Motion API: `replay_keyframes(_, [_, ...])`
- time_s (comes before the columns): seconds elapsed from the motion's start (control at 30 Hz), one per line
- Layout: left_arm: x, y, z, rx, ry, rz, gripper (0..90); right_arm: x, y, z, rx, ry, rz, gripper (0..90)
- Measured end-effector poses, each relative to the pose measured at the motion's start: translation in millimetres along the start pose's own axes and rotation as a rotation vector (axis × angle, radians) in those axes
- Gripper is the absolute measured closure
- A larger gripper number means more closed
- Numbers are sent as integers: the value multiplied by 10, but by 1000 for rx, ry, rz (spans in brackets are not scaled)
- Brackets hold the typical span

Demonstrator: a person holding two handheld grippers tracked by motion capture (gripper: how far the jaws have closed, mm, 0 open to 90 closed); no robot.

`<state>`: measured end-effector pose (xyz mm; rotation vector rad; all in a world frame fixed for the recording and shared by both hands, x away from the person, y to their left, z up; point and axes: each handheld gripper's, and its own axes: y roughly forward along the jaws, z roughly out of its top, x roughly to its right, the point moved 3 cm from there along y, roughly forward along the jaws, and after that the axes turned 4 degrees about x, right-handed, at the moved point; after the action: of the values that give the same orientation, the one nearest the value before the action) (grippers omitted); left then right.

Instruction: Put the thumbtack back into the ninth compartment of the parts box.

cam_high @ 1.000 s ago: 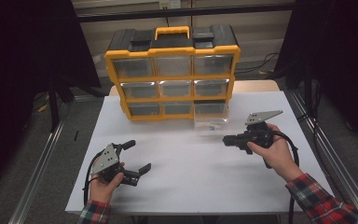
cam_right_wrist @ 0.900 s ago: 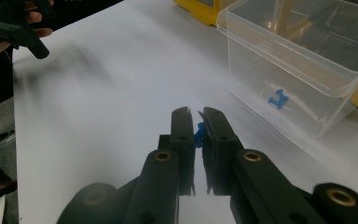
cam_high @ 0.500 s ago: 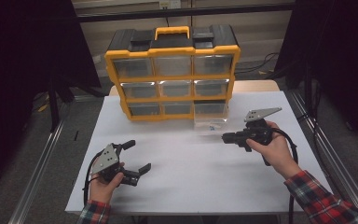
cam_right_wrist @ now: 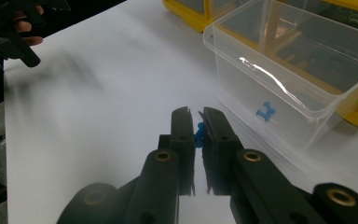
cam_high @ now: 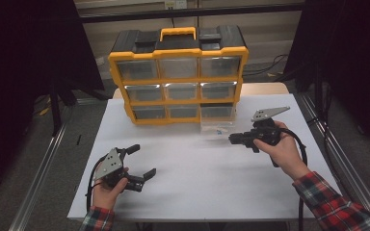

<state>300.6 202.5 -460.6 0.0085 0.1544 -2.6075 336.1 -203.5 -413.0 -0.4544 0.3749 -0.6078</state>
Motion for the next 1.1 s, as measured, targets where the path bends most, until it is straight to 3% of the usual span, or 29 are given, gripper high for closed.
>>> replay_keyframes(1.1, [4,-2,0,0,-1,-2,4,108,50,190,0,6,-26,847])
